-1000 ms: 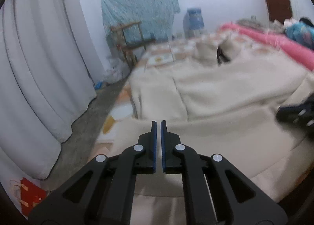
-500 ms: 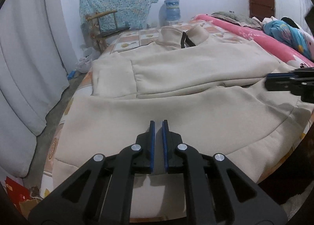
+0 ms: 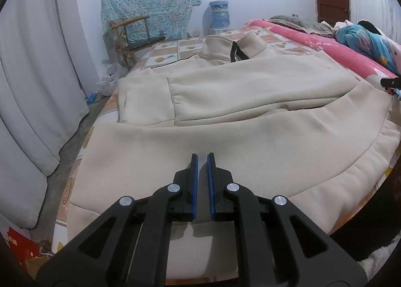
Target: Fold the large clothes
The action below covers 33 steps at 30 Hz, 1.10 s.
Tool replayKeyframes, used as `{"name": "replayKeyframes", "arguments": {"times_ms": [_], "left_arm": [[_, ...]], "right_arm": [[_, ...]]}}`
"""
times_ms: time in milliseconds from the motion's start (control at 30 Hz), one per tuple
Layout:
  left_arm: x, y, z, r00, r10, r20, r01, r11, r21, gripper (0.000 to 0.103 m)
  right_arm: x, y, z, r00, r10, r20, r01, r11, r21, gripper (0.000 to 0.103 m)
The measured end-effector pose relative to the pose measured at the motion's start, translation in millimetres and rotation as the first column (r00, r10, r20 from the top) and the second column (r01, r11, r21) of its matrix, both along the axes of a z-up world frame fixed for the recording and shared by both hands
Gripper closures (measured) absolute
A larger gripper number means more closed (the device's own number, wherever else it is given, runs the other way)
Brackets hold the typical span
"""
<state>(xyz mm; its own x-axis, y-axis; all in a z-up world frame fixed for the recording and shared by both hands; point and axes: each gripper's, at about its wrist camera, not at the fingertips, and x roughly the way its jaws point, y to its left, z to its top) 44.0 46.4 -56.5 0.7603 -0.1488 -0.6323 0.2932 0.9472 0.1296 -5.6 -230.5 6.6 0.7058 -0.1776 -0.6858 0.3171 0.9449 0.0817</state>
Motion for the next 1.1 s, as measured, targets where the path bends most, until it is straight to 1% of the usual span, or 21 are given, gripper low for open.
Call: {"name": "replayKeyframes", "arguments": {"times_ms": [33,67,133,200,233,333,367,400,467,533,633,667,733,767,833,867,900,967,1033,1067,1100], "left_arm": [[1,0,0,1.000,0.001,-0.001,-0.001,1.000,-0.001,0.094],[1,0,0,1.000,0.000,0.000,0.000,1.000,0.000,0.094],[1,0,0,1.000,0.002,-0.002,-0.002,1.000,0.001,0.094],[2,0,0,1.000,0.004,-0.004,-0.004,1.000,0.002,0.094],[2,0,0,1.000,0.004,-0.006,-0.004,1.000,0.003,0.094],[2,-1,0,1.000,0.002,-0.005,-0.002,1.000,0.002,0.094],[2,-1,1,1.000,0.002,-0.007,-0.002,1.000,0.005,0.094],[2,-1,2,1.000,0.009,-0.010,-0.009,1.000,0.013,0.094],[3,-1,7,0.999,0.035,-0.014,-0.035,0.999,0.035,0.094],[-6,0,21,1.000,0.009,0.011,-0.009,1.000,-0.010,0.094],[-26,-13,38,0.994,-0.110,0.016,0.111,0.990,-0.091,0.092],[-35,-23,40,0.985,-0.173,0.010,0.173,0.979,-0.111,0.086],[-45,-38,35,0.974,-0.225,0.002,0.225,0.970,-0.096,0.078],[-48,-49,26,0.972,-0.235,-0.018,0.234,0.971,-0.054,0.077],[-43,-58,6,0.976,-0.209,-0.063,0.210,0.978,0.012,0.075],[-38,-57,-5,0.976,-0.191,-0.100,0.192,0.981,-0.006,0.075],[-36,-53,-5,0.977,-0.187,-0.106,0.184,0.982,-0.042,0.075],[-37,-44,6,0.978,-0.178,-0.105,0.169,0.982,-0.091,0.075],[-39,-33,13,0.984,-0.160,-0.081,0.152,0.983,-0.101,0.074],[-38,-26,14,0.986,-0.146,-0.078,0.138,0.985,-0.105,0.071],[-34,-16,9,0.989,-0.112,-0.099,0.101,0.989,-0.106,0.070]], "right_arm": [[-1,14,3,0.999,0.052,0.009,-0.052,0.999,-0.006,0.086],[-1,28,5,0.994,0.105,0.015,-0.105,0.994,-0.010,0.074],[-1,59,4,0.973,0.232,0.018,-0.232,0.973,-0.016,0.065],[-2,84,-4,0.951,0.308,-0.002,-0.308,0.951,-0.030,0.064],[-1,94,-13,0.944,0.328,-0.034,-0.329,0.943,-0.048,0.063],[8,90,-43,0.949,0.290,-0.124,-0.298,0.953,-0.050,0.063],[7,85,-45,0.953,0.290,-0.083,-0.293,0.955,-0.035,0.063],[7,80,-45,0.955,0.288,-0.070,-0.289,0.957,0.003,0.063],[8,77,-44,0.955,0.286,-0.075,-0.285,0.958,0.021,0.063],[5,83,-44,0.954,0.288,-0.081,-0.289,0.957,-0.005,0.063],[4,84,-44,0.955,0.285,-0.079,-0.286,0.958,-0.009,0.062],[3,83,-43,0.956,0.283,-0.076,-0.284,0.959,0.000,0.062],[2,82,-43,0.957,0.281,-0.073,-0.281,0.960,0.010,0.062],[8,79,-44,0.957,0.282,-0.074,-0.282,0.959,0.010,0.062],[8,79,-44,0.956,0.282,-0.078,-0.282,0.959,0.006,0.062],[12,77,-45,0.956,0.283,-0.080,-0.283,0.959,0.005,0.062],[13,77,-45,0.955,0.284,-0.082,-0.284,0.959,0.004,0.062],[14,76,-45,0.955,0.285,-0.085,-0.286,0.958,0.003,0.062],[14,75,-45,0.955,0.286,-0.083,-0.286,0.958,0.009,0.062],[13,75,-45,0.955,0.285,-0.081,-0.285,0.958,0.010,0.062],[13,75,-45,0.956,0.284,-0.077,-0.284,0.959,0.011,0.061]]}}
